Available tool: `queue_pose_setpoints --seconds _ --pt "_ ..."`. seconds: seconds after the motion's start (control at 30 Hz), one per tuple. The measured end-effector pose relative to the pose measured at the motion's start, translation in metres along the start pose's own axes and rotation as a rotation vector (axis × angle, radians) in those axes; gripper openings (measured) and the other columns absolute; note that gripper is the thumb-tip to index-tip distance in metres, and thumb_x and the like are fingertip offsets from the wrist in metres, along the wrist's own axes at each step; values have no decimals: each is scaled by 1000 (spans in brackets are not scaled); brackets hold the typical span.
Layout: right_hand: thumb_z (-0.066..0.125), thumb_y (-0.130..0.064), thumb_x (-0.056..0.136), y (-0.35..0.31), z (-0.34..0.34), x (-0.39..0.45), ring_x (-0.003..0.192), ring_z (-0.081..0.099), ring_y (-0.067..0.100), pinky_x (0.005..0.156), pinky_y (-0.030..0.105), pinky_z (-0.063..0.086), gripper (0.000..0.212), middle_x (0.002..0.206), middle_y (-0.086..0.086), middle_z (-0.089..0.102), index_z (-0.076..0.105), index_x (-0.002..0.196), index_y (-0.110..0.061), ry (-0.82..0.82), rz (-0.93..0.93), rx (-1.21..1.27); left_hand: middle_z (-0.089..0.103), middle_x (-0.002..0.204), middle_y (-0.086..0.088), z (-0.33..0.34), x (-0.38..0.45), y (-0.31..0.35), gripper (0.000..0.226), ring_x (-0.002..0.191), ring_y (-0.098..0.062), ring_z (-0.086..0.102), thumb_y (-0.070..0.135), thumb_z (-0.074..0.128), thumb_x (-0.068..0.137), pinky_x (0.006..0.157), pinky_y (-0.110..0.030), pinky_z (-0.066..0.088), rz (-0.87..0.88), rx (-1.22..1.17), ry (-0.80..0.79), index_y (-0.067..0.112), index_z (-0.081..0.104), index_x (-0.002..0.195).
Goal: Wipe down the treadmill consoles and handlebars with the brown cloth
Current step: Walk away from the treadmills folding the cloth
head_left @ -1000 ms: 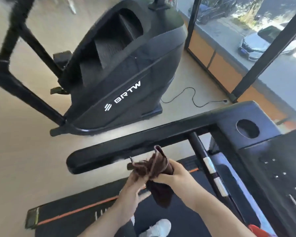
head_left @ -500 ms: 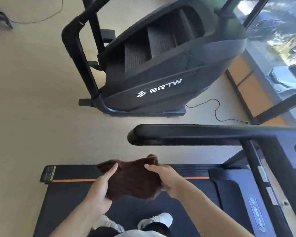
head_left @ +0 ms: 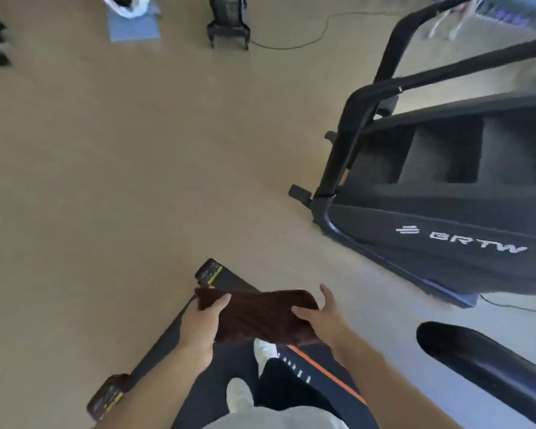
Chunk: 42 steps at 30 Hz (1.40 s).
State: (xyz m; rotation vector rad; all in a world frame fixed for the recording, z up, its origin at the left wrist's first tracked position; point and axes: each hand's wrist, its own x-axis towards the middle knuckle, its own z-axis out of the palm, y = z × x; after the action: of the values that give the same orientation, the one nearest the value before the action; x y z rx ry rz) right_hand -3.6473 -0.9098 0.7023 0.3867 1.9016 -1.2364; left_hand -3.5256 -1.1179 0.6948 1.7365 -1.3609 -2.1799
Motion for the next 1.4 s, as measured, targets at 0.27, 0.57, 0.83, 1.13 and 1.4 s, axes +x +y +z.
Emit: queue_pose_setpoints --seconds 0.27,0.57,0.83,1.13,1.4 --pt "83 -19 86 -97 135 34 82 66 8 54 16 51 33 106 0 67 65 113 -27 -277 -339 -433 51 149 -3 -66 29 44 74 136 -20 49 5 83 80 97 -23 36 29 254 -3 20 47 143" --pt "51 -13 104 -161 284 31 106 70 17 82 28 60 31 118 3 70 67 122 -33 -806 -324 -675 69 120 25 -110 48 69 83 115 4 64 26 92 68 101 -25 53 283 139 88 43 48 136" --pt "59 -4 93 -204 432 31 101 66 -1 82 9 44 52 105 -12 72 54 136 -34 -1021 -633 -1033 71 118 5 -240 84 117 25 109 -15 66 28 54 105 99 -37 54 284 -138 390 38 63 126" --pt "82 -35 85 -210 605 29 125 51 6 104 29 44 69 136 -20 52 46 144 -36 -1066 -760 -1104 76 117 3 -385 121 146 29 117 -16 67 41 55 103 106 -34 48 206 -404 498 28 69 124" --pt "70 -42 95 -227 751 64 112 64 -3 106 36 49 27 119 -19 71 65 121 -38 -1345 -797 -1150 68 127 -24 -464 203 153 39 124 -44 60 4 55 95 108 -62 45 351 -795 448 14 66 132"
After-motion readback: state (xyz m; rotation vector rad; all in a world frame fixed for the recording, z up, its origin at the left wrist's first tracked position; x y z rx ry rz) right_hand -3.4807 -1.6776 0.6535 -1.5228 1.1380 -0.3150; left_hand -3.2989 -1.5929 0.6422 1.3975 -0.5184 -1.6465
